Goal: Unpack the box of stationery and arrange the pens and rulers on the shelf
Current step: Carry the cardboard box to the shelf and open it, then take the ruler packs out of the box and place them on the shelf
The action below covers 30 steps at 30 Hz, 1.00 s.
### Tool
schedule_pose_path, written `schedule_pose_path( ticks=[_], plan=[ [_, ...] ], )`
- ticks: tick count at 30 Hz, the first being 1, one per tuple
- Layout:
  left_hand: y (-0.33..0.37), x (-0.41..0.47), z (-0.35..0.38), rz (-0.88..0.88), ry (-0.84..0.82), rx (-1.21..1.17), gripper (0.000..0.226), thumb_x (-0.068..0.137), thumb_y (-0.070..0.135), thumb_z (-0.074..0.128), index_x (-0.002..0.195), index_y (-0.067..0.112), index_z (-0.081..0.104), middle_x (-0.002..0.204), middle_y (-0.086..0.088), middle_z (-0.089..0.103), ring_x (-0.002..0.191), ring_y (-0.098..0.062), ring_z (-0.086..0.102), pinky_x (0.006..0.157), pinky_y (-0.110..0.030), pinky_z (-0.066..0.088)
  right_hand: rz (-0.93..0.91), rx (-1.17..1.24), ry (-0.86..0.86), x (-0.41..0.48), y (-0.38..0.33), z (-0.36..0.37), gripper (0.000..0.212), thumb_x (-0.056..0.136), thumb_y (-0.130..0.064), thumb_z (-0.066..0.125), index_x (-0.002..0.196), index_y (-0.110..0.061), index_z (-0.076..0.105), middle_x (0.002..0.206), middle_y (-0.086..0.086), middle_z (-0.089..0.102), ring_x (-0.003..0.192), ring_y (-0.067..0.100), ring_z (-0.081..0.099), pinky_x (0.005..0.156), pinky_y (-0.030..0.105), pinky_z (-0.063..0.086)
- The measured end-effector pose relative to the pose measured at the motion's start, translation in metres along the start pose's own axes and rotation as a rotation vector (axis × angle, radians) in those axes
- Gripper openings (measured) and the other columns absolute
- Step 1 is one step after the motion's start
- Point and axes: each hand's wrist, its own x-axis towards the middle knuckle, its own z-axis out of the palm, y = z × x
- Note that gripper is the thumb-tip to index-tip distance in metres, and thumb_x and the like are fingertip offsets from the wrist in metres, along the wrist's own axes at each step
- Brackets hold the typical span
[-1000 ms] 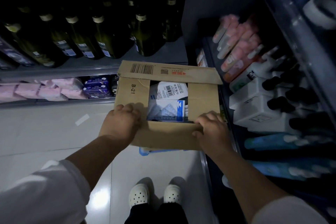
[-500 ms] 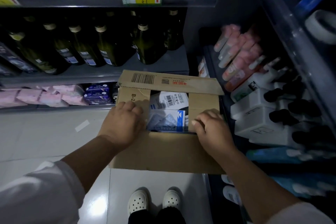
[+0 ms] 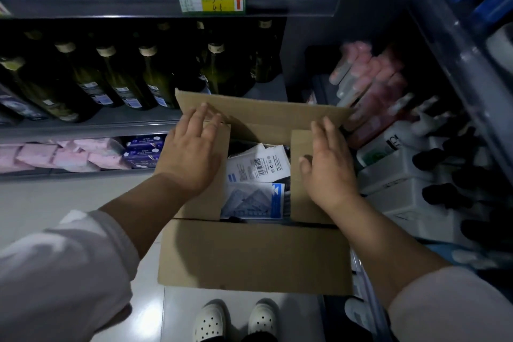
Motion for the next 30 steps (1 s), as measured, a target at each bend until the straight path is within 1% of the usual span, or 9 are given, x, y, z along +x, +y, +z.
schedule_pose_path(
  ticks=[3,5,12,15,19,21,25,27,30],
  plan=[
    [-0.001,0.03,0.013,-0.019,-0.05,0.045,0.075,0.093,0.043,0.047,0.152,0.019,0.007,0.16,-0.008,-0.008,0.147,-0.026,-0.006,0.117,-0.045,0.01,0.001,-0.038,-0.049,0.028,0.004,0.014,0.077,0.093,-0.031,0.054,0.153,-0.015,0.008,0.161,0.001,-0.005,0.148,0.022,-0.002,0.121,0.039,0.007],
    [-0.002,0.044,0.023,-0.021,-0.098,0.073,0.078,0.093,0.053,0.041,0.152,0.019,0.003,0.16,-0.008,-0.009,0.147,-0.025,-0.008,0.117,-0.045,0.007,0.008,-0.074,-0.102,0.041,0.008,0.026,0.08,0.094,-0.038,0.051,0.153,-0.016,0.003,0.161,0.0,-0.008,0.148,0.021,-0.006,0.121,0.039,0.003],
    [-0.003,0.056,0.02,-0.059,-0.2,0.095,0.079,0.09,0.066,0.031,0.151,0.02,0.011,0.16,-0.004,0.006,0.147,-0.021,0.003,0.117,-0.045,0.006,0.02,-0.161,-0.195,0.048,0.004,0.029,0.081,0.094,-0.056,0.037,0.154,-0.017,-0.002,0.162,0.0,-0.006,0.148,0.018,-0.01,0.12,0.038,-0.007],
    [-0.002,0.061,0.027,-0.076,-0.222,0.102,0.08,0.086,0.07,0.031,0.15,0.022,0.018,0.157,-0.003,0.021,0.145,-0.022,0.012,0.115,-0.045,0.01,0.03,-0.189,-0.21,0.053,0.006,0.037,0.082,0.092,-0.059,0.036,0.153,-0.017,0.002,0.162,0.001,0.001,0.148,0.019,-0.008,0.119,0.04,-0.007],
    [-0.001,0.066,0.03,-0.103,-0.259,0.159,0.085,0.083,0.074,0.031,0.149,0.021,0.018,0.155,-0.004,0.024,0.144,-0.024,0.016,0.116,-0.047,0.012,0.024,-0.205,-0.219,0.052,0.007,0.041,0.087,0.09,-0.059,0.041,0.152,-0.017,-0.003,0.161,0.002,-0.004,0.147,0.02,-0.013,0.118,0.043,-0.01],
    [0.001,0.066,0.027,-0.109,-0.282,0.158,0.088,0.082,0.075,0.033,0.15,0.022,0.014,0.157,-0.004,0.019,0.145,-0.024,0.011,0.116,-0.048,0.011,0.04,-0.195,-0.254,0.05,0.004,0.039,0.093,0.088,-0.058,0.046,0.152,-0.018,-0.009,0.161,0.001,-0.011,0.146,0.02,-0.019,0.118,0.043,-0.013],
    [0.011,0.048,0.022,-0.104,-0.262,0.12,0.097,0.08,0.071,0.046,0.151,0.025,-0.002,0.16,-0.003,-0.003,0.147,-0.026,-0.008,0.116,-0.051,0.001,0.08,-0.158,-0.262,0.031,-0.005,0.034,0.109,0.079,-0.054,0.059,0.15,-0.021,-0.017,0.158,0.001,-0.022,0.144,0.022,-0.026,0.117,0.047,-0.013],
    [0.02,0.03,0.021,-0.075,-0.253,0.172,0.101,0.081,0.066,0.05,0.15,0.025,-0.009,0.159,-0.004,-0.012,0.146,-0.028,-0.013,0.117,-0.053,0.0,0.094,-0.136,-0.251,0.015,-0.005,0.03,0.108,0.077,-0.045,0.061,0.15,-0.021,-0.016,0.159,0.002,-0.021,0.144,0.024,-0.024,0.117,0.047,-0.013],
    [0.035,0.007,0.017,-0.034,-0.294,0.214,0.094,0.088,0.056,0.047,0.15,0.022,-0.015,0.157,-0.007,-0.021,0.145,-0.029,-0.018,0.117,-0.05,-0.003,0.102,-0.107,-0.189,-0.001,-0.003,0.014,0.095,0.082,-0.038,0.056,0.152,-0.017,-0.005,0.161,0.004,-0.01,0.146,0.024,-0.016,0.118,0.044,-0.011]
  ],
)
